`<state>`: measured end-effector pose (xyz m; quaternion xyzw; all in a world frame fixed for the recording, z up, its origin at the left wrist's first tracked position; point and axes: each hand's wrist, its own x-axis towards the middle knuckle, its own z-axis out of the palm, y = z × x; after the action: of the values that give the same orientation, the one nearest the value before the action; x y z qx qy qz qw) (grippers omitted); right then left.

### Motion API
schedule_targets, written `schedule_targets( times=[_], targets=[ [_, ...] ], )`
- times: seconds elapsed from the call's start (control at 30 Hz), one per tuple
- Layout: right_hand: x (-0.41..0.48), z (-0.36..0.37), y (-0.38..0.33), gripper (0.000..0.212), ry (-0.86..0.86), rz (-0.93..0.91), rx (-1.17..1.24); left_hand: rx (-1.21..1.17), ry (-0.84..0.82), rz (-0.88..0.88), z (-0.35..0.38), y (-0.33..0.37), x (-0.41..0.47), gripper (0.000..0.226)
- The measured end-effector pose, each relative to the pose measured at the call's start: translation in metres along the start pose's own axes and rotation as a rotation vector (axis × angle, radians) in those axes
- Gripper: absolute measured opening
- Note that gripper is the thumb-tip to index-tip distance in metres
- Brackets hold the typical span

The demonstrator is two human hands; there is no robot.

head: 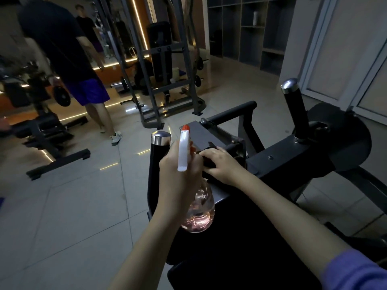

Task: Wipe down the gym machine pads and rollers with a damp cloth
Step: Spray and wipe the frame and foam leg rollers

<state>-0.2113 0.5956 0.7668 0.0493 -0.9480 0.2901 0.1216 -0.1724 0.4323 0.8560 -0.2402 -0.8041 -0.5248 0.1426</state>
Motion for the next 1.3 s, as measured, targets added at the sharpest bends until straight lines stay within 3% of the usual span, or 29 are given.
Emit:
schedule_targets(
  times=[0.23,0.4,0.53,0.6,0.73,0.8,0.87,1.03,1.23,1.3],
  targets=[
    [0.011,0.007,-0.01,0.031,0.146,0.132,-0.008,-0.22,-0.064,-0.083,0.003,-0.001,-0.003,0.014],
    [-0.006,0.005,-0.006,0.025,0.082,0.126,0.104,-0.233,-0.077,-0.129,0.008,-0.004,0.0,0.014],
    [0.0,-0.01,0.007,0.024,0.407,0.353,0.017,-0.262,-0.08,-0.153,0.008,-0.005,0.0,0.019],
    [0.012,-0.017,0.002,0.026,0.506,0.457,0.111,-0.274,-0.08,-0.176,0.008,-0.006,0.0,0.021],
    [0.023,0.001,-0.006,0.039,0.086,0.147,-0.177,-0.261,-0.084,-0.141,0.01,-0.004,0.001,0.015],
    [0.02,-0.002,-0.007,0.054,0.009,0.081,-0.159,-0.242,-0.092,-0.139,0.012,-0.005,0.003,0.015],
    [0.022,-0.006,-0.002,0.056,0.05,0.064,-0.144,-0.247,-0.109,-0.162,0.014,-0.007,0.005,0.009],
    [0.029,0.007,-0.006,0.027,0.212,0.202,-0.27,-0.238,-0.114,-0.169,0.013,-0.008,0.003,0.01],
    [0.005,0.003,-0.013,0.024,0.171,0.184,-0.14,-0.187,-0.115,-0.147,0.012,-0.005,0.002,0.022],
    [-0.005,-0.003,-0.013,0.024,0.333,0.249,-0.028,-0.204,-0.116,-0.167,0.012,-0.005,0.002,0.021]
  ],
)
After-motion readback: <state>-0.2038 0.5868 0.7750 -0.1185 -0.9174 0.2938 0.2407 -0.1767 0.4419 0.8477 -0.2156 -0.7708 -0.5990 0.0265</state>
